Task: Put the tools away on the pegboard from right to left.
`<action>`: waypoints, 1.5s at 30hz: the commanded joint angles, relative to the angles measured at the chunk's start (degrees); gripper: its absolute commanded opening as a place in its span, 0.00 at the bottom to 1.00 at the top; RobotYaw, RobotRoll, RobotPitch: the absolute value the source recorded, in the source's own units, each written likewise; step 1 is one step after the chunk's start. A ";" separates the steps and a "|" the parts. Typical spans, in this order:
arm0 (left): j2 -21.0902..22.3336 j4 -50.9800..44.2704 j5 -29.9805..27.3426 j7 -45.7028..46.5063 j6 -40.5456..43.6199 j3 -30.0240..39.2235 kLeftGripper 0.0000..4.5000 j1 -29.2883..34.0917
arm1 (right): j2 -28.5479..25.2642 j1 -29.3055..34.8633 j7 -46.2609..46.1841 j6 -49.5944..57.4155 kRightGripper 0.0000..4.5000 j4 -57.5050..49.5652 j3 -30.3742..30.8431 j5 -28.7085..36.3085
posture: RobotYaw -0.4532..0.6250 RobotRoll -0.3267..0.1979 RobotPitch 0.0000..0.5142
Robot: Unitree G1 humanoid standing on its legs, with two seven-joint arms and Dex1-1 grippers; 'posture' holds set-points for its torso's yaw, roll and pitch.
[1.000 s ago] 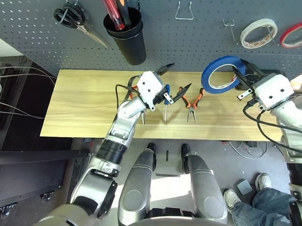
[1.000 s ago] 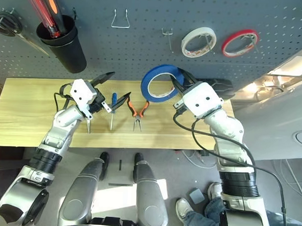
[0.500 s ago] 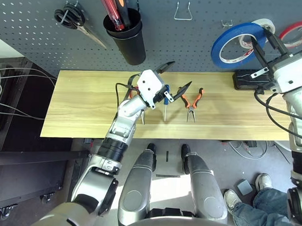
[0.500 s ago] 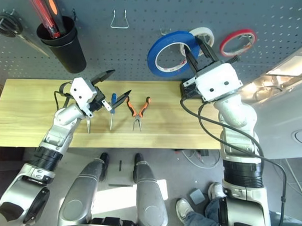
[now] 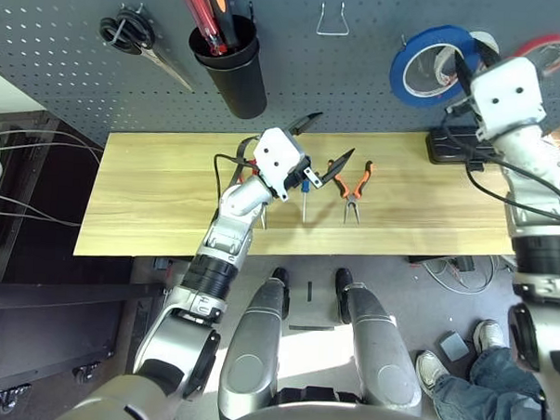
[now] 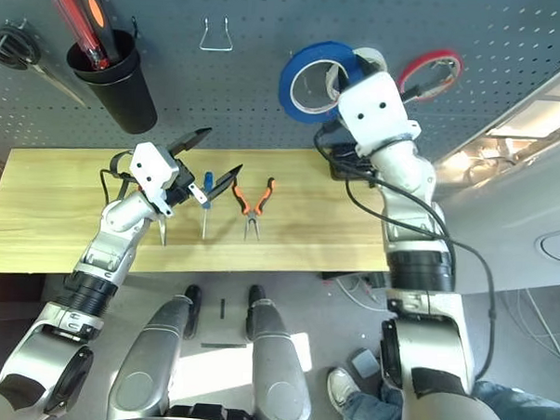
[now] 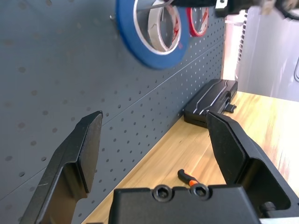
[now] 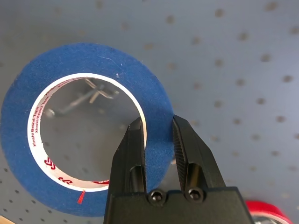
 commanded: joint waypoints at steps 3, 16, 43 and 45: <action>-0.15 -0.12 0.16 0.27 0.08 -0.20 1.00 0.95 | 0.92 -1.04 -0.82 -2.56 0.16 4.40 1.46 -0.22 | 0.47 0.62 0.71; -0.17 -1.41 -0.45 -0.10 0.52 -0.07 1.00 1.97 | -2.49 18.80 4.00 -1.48 0.99 -16.24 -0.77 3.81 | 0.47 0.62 0.73; 8.31 -2.93 6.41 -5.82 23.69 -5.97 1.00 3.37 | 22.79 15.64 -1.41 69.47 0.99 -14.57 -8.48 25.76 | 0.52 0.62 0.81; 8.73 -3.77 6.55 -5.75 24.70 -5.90 1.00 3.39 | 23.34 15.07 -2.57 69.92 0.99 -13.39 -9.08 25.80 | 0.54 0.62 0.82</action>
